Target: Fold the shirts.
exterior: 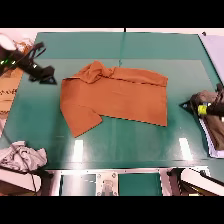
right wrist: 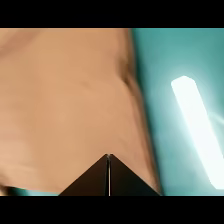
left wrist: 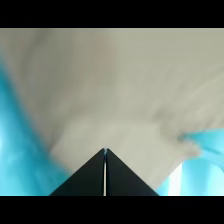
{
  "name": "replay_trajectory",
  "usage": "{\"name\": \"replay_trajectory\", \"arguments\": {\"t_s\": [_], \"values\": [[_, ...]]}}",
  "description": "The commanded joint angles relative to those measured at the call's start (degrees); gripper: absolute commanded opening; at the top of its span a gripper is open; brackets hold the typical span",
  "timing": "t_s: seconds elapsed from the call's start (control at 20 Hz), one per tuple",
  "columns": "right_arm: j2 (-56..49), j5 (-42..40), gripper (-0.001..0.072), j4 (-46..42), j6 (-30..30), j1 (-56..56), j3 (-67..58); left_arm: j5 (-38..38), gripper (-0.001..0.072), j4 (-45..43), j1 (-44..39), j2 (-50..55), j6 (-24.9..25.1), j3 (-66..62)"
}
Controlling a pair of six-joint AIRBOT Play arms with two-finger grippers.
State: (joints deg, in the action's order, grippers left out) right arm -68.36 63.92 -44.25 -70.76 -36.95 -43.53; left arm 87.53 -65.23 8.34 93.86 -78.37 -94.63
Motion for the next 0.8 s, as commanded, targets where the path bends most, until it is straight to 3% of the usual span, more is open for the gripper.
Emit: {"name": "replay_trajectory", "arguments": {"t_s": [0.0,0.1,0.15,0.2,0.3,0.4,0.65,0.75], "values": [[8.96,-4.09,0.0013,-6.97,-6.58,-0.02,11.21,-4.76,0.0028,-2.16,5.97,-9.38,0.33,17.73],[9.90,-4.35,0.0014,-5.90,-6.82,0.07,14.86,-9.33,0.0062,-0.46,10.45,-9.90,-2.27,24.09],[9.90,-4.35,0.0014,-5.60,-6.80,0.07,16.11,-11.82,0.0400,0.83,11.61,-9.64,-2.67,26.40],[9.88,-4.42,0.0014,-5.49,-6.80,0.07,16.98,-15.04,0.0634,2.67,11.78,-9.31,-2.64,28.44],[9.88,-5.33,0.0029,-4.63,-6.78,0.09,18.29,-20.02,0.0592,8.37,10.67,-7.28,-0.79,31.50],[9.88,-5.88,0.0193,-4.17,-6.75,0.09,19.23,-22.58,0.0592,14.14,8.28,-3.72,1.90,32.92],[9.86,-5.92,0.0209,0.22,-6.58,0.11,23.54,-28.15,0.0591,25.44,4.94,2.56,7.50,32.87],[9.86,-6.03,0.0386,3.19,-5.64,0.31,26.01,-28.06,0.0591,25.38,4.96,2.56,8.00,32.83]]}}
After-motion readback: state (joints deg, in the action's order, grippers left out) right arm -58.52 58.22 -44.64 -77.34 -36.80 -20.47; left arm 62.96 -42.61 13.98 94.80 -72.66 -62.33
